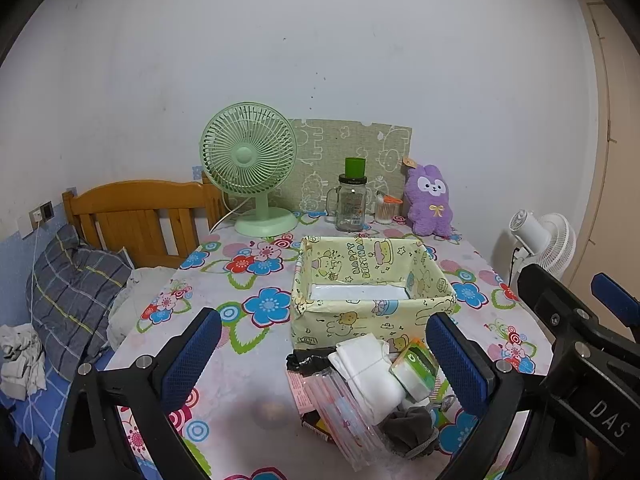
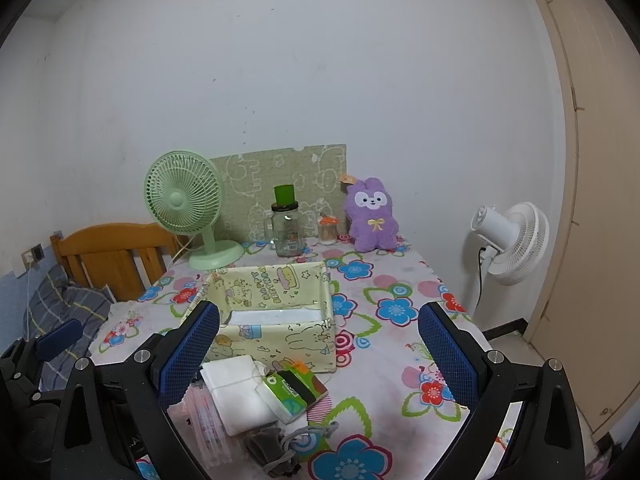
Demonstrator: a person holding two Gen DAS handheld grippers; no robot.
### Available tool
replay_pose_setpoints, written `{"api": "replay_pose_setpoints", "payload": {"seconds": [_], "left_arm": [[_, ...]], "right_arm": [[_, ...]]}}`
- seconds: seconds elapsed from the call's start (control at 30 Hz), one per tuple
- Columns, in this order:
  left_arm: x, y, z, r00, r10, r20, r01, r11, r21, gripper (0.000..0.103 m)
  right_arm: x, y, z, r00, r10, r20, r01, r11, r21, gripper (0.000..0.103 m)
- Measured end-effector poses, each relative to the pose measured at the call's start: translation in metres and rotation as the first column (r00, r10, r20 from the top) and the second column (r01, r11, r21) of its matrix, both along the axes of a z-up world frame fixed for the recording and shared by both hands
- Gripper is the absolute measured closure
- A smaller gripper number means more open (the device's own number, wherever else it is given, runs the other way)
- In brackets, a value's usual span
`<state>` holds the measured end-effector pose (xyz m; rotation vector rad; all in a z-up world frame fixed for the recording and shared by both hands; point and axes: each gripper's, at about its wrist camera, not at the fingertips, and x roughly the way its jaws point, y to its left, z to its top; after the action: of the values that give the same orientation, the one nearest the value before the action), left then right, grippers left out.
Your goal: Organize soft objects
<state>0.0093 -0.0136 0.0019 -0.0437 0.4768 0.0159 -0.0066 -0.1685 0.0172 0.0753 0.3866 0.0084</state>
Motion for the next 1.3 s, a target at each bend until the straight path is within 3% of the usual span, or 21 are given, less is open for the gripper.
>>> {"api": "replay_pose_setpoints", "payload": {"seconds": [1.3], "left_arm": [[0.0026, -0.0067, -0.0002, 1.000, -0.006, -0.001, 0.006, 1.000, 0.002, 0.001]], "right_arm": [[0.0003, -0.0008, -0.0016, 1.000, -0.002, -0.004, 0.002, 1.000, 0.007, 0.002]]}}
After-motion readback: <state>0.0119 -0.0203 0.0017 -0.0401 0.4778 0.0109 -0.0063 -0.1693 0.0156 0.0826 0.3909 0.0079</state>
